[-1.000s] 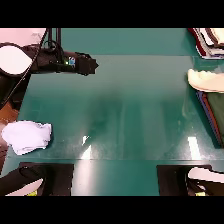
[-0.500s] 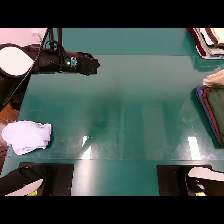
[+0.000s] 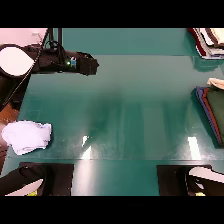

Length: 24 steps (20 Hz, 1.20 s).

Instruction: Fold the shirts.

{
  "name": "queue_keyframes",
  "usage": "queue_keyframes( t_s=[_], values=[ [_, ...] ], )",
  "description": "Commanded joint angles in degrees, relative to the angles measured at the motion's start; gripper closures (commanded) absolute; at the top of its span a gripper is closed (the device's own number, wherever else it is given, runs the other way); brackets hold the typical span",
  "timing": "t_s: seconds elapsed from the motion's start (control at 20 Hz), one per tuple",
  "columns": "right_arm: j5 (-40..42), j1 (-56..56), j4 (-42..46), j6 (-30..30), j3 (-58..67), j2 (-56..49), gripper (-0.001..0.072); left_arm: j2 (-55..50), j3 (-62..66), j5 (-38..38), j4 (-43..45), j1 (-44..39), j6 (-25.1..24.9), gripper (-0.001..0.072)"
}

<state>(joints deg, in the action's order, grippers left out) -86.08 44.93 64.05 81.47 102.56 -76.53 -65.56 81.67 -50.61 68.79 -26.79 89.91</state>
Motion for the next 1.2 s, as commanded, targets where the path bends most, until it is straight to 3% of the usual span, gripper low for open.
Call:
queue_keyframes(
  t_s=[0.0,0.35,0.4,0.45,0.5,0.55,0.75,0.95,1.05,1.1,1.15],
  values=[
    [-2.7,3.1,11.8,1.7,-9.9,5.3,0.0696,0.0,0.0,0.0,0.2,0.0,-0.4,0.0683],
    [-0.9,8.8,16.8,1.4,-24.7,9.4,0.0692,0.0,0.0,0.0,0.2,0.0,-1.9,0.0683],
    [-0.9,8.8,17.2,1.4,-25.6,9.4,0.0646,0.0,0.0,0.0,0.2,0.0,-1.9,0.0682],
    [-0.7,8.8,17.6,1.4,-26.1,9.4,0.0419,0.0,0.0,0.0,0.2,0.0,-1.9,0.0683],
    [-0.2,8.8,17.7,1.4,-26.2,9.4,0.0133,0.0,0.0,0.0,0.2,0.0,-1.9,0.0682],
    [0.4,8.8,17.3,1.4,-25.9,9.4,0.0039,0.0,0.0,0.0,0.2,0.0,-1.9,0.0683],
    [3.1,4.3,7.6,1.4,-20.2,9.4,0.0066,0.0,0.0,0.1,0.2,0.0,-1.9,0.0682],
    [3.8,-11.1,-1.6,1.4,-14.3,9.4,0.0067,0.0,0.0,0.0,0.9,0.0,-1.9,0.0682],
    [5.3,-21.1,-1.6,1.4,-12.8,9.4,0.0068,0.0,0.0,-0.3,0.6,0.0,-1.8,0.0682],
    [6.1,-26.3,-1.3,1.4,-12.3,9.4,0.0091,0.0,0.0,-0.2,0.6,0.0,-1.8,0.0682],
    [7.1,-30.6,-1.4,1.4,-12.2,9.4,0.0193,0.0,0.0,0.3,0.6,0.0,-1.8,0.0682]
  ],
)
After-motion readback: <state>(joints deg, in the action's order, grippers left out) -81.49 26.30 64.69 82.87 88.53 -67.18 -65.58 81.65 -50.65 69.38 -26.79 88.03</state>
